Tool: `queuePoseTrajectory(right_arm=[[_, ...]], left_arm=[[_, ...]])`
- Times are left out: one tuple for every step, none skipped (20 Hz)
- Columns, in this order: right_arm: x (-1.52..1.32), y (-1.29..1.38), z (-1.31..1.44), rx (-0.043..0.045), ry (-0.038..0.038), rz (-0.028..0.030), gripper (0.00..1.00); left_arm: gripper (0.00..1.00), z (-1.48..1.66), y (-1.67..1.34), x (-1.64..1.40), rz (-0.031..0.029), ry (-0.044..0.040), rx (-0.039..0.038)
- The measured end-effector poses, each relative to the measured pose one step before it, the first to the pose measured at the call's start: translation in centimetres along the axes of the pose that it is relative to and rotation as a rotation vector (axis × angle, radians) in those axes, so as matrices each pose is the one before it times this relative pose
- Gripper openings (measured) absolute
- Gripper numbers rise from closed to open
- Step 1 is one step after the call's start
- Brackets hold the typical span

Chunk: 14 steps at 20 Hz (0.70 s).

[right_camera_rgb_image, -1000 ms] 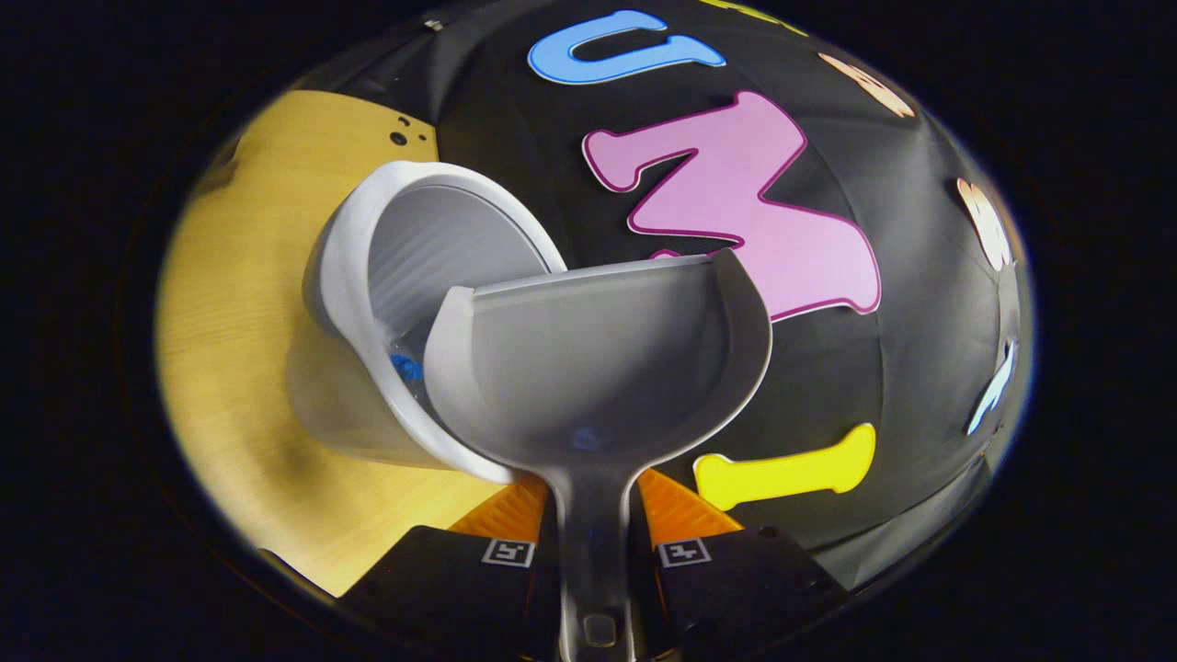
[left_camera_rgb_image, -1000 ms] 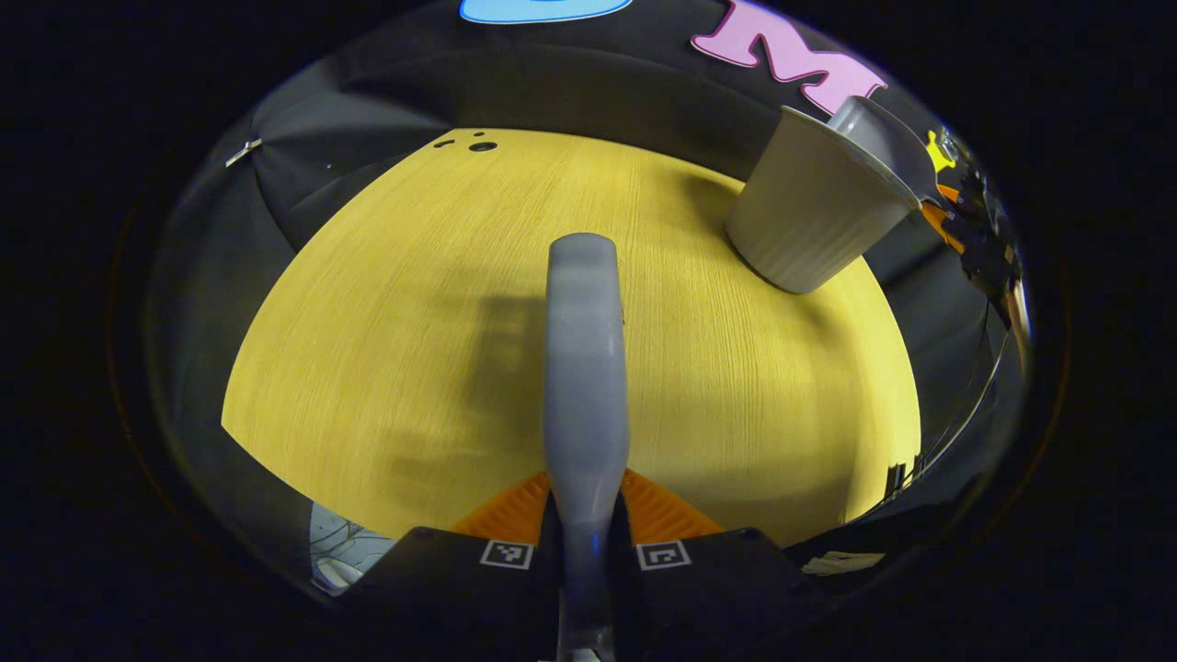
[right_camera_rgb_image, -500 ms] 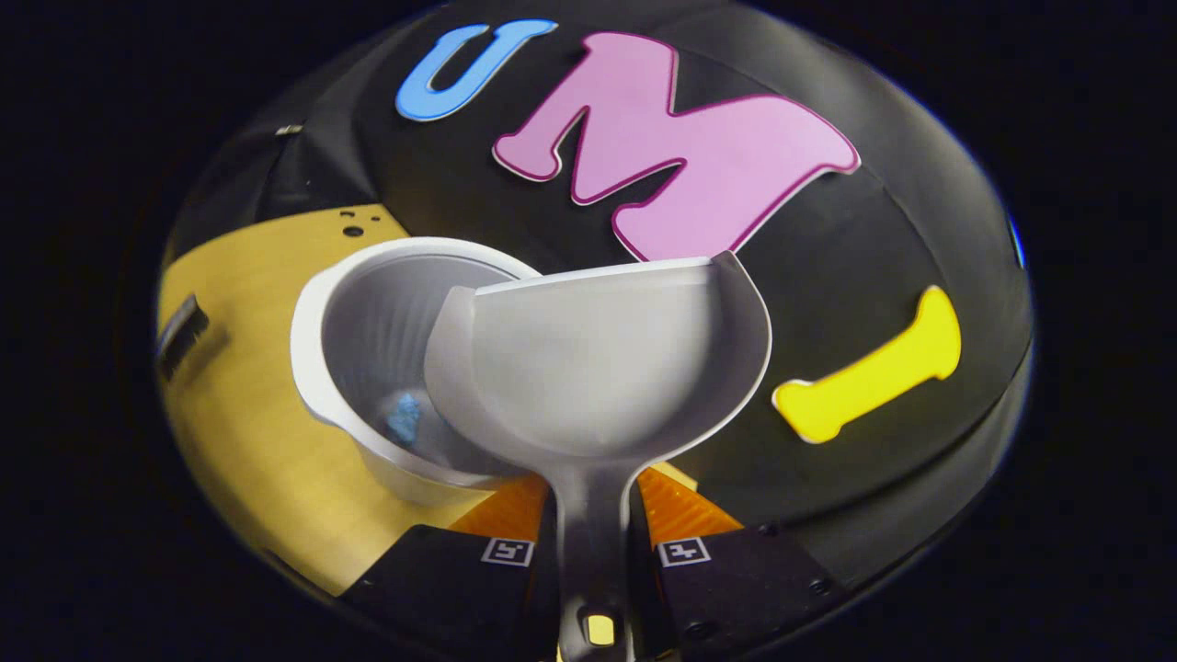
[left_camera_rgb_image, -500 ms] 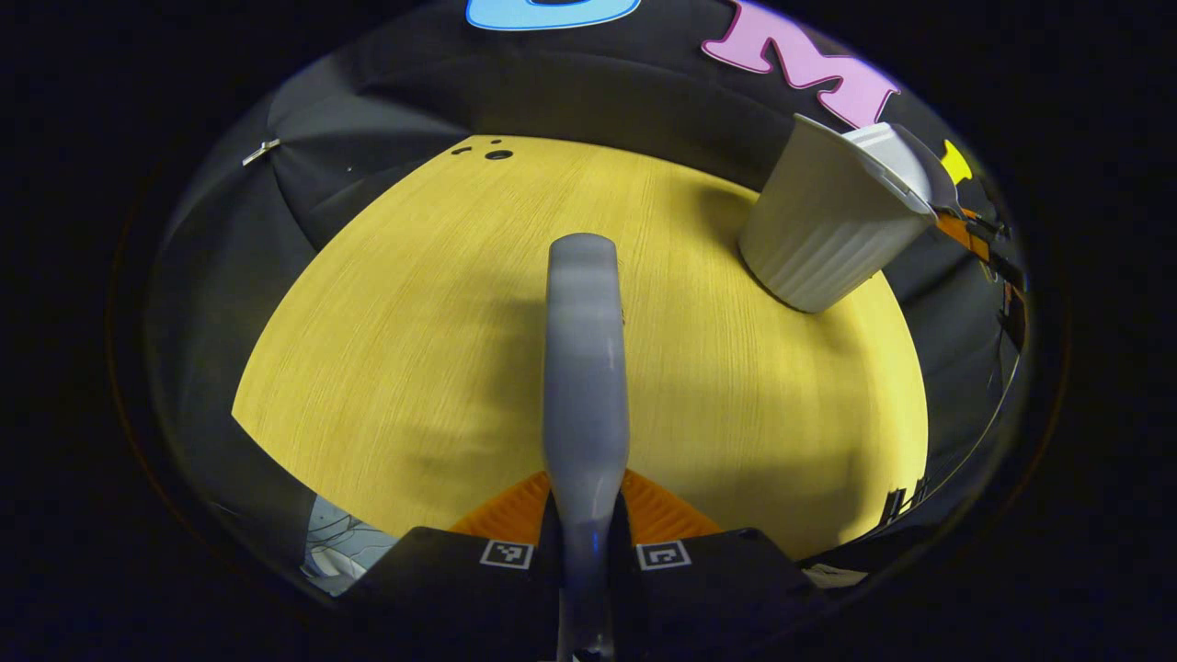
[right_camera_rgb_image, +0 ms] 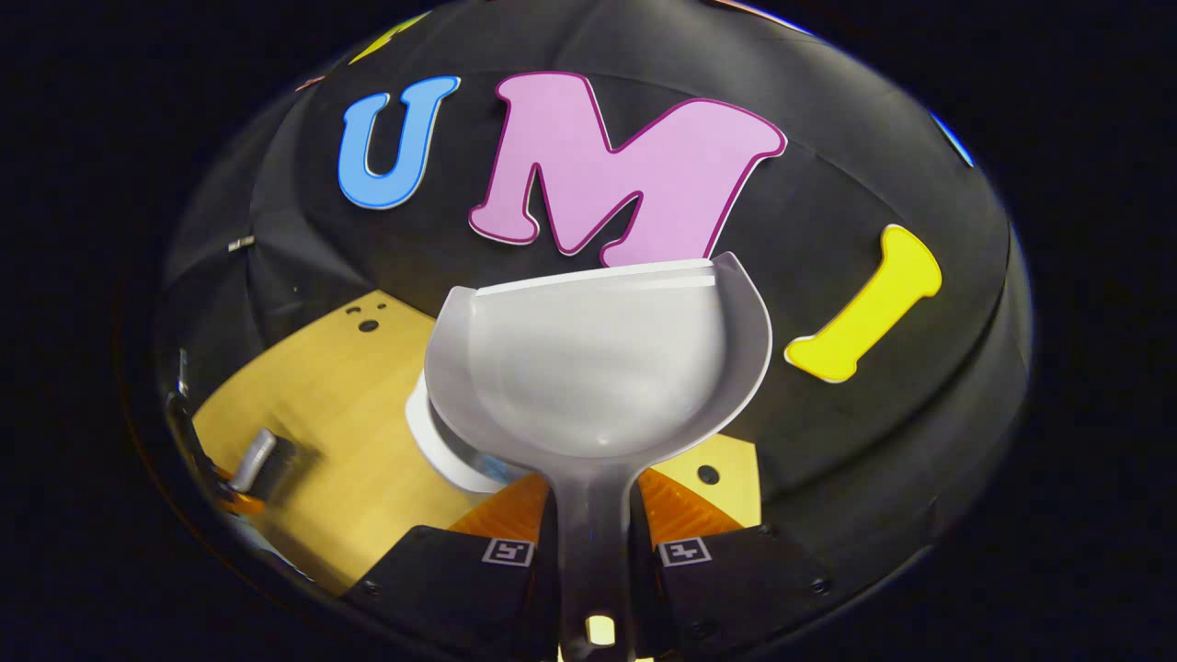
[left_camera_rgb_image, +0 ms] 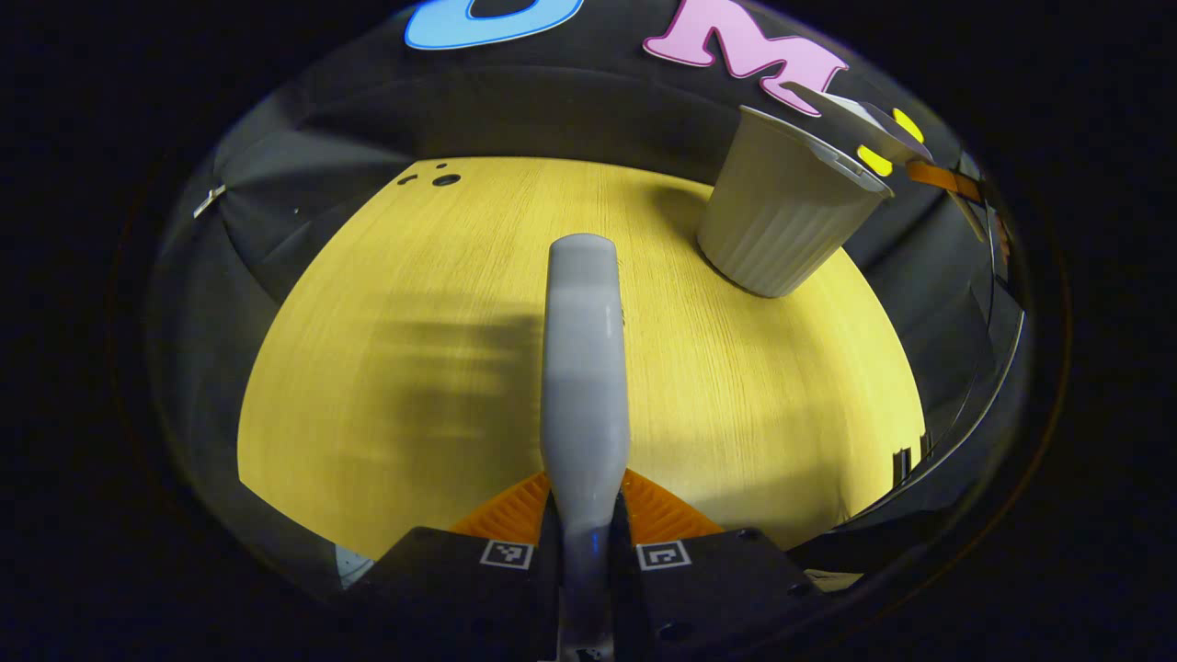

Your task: Pick up the small broom and dustpan from the desktop, sweep the trash into the dustpan with the broom, and then empty the trash into the garbage bin.

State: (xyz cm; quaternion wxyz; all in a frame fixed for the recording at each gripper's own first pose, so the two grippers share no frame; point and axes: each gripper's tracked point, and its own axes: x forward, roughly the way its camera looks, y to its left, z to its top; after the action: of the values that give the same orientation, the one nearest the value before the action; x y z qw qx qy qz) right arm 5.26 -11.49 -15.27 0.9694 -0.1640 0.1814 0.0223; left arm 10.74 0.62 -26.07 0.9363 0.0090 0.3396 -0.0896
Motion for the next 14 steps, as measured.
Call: queuePoseTrajectory(right_arm=[[-1.046,1.312,0.557,0.03211,-0.0102,0.00591,0.34],[-0.97,1.117,0.585,0.01787,-0.01208,0.00231,0.34],[-0.866,1.092,0.297,0.00815,-0.01011,0.00133,0.34],[-0.937,1.418,0.104,0.00554,-0.00007,0.01006,0.34],[-0.682,1.532,-0.189,0.01053,0.00329,0.0182,0.34],[-0.674,1.513,-0.216,0.01052,0.00643,0.01946,0.34],[-0.808,1.533,-0.37,0.0118,0.00629,0.01632,0.34],[-0.723,1.515,-0.497,0.01118,0.00539,0.01563,0.34],[-0.473,1.405,-0.572,0.01114,0.00687,0.0147,0.34],[-0.363,1.461,-0.707,0.01108,0.00763,0.01422,0.34],[-0.378,1.436,-0.787,0.0097,0.00862,0.01494,0.34],[-0.204,1.286,-0.945,0.0088,0.00954,0.01522,0.34],[-0.131,1.273,-1.081,0.00798,0.0121,0.01492,0.34],[0.071,1.125,-1.206,0.0082,0.01626,0.01465,0.34]], left_arm=[[0.27,-0.204,0.979,-0.128,-0.00038,0.00014,0.02182],[0.27,-0.476,0.94,-0.127,-0.00193,0.00612,0.01889],[0.3,-0.582,0.844,-0.102,-0.00202,0.00894,0.01534],[0.27,-0.597,0.962,-0.132,0.00268,0.00737,0.00681],[0.27,-0.517,0.888,-0.079,0.001,0.0057,-0.00347],[0.27,-0.482,0.834,-0.176,-0.00512,0.00305,-0.01085],[0.27,-0.451,0.687,-0.293,-0.0057,0.00095,-0.00961],[0.26,-0.415,0.782,-0.216,0.0005,-0.00151,-0.00218],[0.29,-0.252,0.927,-0.007,0.00632,-0.00094,0.00339],[0.27,-0.304,0.847,-0.181,0.00478,-0.00253,0.0057],[0.27,-0.397,0.972,-0.199,0.00325,-0.00048,0.0037],[0.27,-0.352,0.627,-0.104,0.00231,0.0017,0.00089],[0.27,-0.219,0.628,0.01,0.00027,0.00246,-0.00001],[0.27,-0.201,0.499,-0.012,0.00085,0.00163,-0.00141]])
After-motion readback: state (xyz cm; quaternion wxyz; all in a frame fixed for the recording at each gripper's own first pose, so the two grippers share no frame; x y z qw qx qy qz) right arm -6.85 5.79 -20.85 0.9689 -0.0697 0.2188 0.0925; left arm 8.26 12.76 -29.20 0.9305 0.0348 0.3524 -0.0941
